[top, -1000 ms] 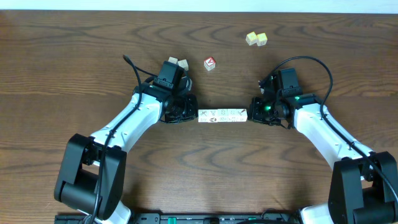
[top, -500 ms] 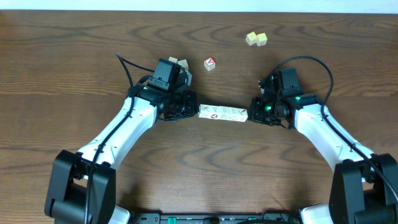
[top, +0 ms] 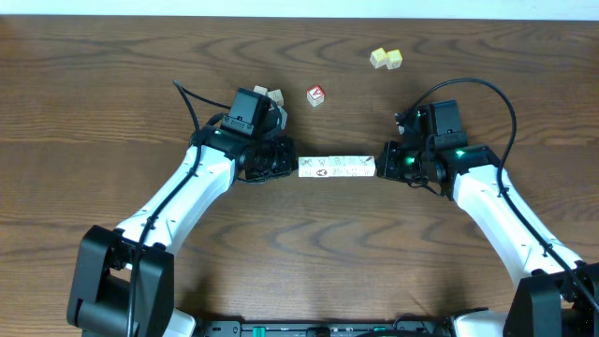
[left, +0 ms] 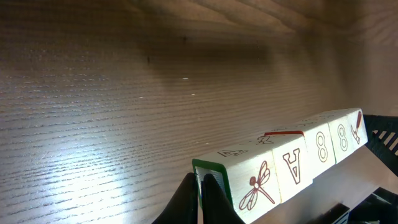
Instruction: Lift 5 blocks
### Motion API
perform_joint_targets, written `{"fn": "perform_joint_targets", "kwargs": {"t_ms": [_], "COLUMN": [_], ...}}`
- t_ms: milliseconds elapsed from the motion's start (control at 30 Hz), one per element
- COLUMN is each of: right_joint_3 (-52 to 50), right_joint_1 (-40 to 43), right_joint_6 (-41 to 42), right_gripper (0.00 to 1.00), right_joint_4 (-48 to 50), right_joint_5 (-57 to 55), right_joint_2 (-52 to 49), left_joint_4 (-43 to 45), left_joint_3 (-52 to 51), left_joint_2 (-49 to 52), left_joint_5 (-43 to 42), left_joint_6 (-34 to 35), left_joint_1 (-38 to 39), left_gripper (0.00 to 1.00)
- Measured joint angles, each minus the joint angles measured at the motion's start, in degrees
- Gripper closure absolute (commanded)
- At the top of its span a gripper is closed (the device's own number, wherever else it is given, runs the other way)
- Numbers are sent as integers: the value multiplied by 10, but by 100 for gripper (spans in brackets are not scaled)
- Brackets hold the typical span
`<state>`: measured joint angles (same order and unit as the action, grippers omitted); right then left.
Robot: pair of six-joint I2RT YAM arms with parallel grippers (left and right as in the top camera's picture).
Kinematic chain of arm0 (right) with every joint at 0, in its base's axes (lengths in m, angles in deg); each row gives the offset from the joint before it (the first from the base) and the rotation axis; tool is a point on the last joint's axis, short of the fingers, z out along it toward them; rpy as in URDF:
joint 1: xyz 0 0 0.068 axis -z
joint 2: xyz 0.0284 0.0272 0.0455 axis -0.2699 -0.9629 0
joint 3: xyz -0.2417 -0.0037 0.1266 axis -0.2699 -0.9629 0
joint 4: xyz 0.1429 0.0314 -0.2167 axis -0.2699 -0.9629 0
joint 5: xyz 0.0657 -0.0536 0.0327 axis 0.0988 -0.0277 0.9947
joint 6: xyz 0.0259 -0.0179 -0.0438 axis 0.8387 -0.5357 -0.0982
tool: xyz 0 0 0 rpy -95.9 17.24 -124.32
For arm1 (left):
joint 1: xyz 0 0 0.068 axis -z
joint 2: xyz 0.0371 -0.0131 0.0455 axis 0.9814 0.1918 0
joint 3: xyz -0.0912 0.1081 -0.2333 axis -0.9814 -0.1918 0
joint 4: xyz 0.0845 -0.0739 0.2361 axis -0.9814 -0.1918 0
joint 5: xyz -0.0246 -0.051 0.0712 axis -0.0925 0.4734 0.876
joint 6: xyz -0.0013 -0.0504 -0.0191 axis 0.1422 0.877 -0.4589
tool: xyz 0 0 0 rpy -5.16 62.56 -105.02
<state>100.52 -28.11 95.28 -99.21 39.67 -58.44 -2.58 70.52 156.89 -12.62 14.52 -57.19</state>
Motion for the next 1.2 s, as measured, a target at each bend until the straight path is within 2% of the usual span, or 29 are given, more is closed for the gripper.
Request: {"fn": "perform_joint_targets", "kwargs": {"t_ms": [1200], "right_joint_3": [0], "right_joint_1": [0], "right_joint_6": [0], "right_gripper": [99], "right_joint_4": [-10], "right_joint_5": [-2], "right_joint_2": [14], "left_joint_4": [0], "left_joint_3": [0], "left_joint_2": [0], "left_joint_5": [-2], "left_joint_6": [0], "left_joint_1": [0], "left_gripper": [93]}}
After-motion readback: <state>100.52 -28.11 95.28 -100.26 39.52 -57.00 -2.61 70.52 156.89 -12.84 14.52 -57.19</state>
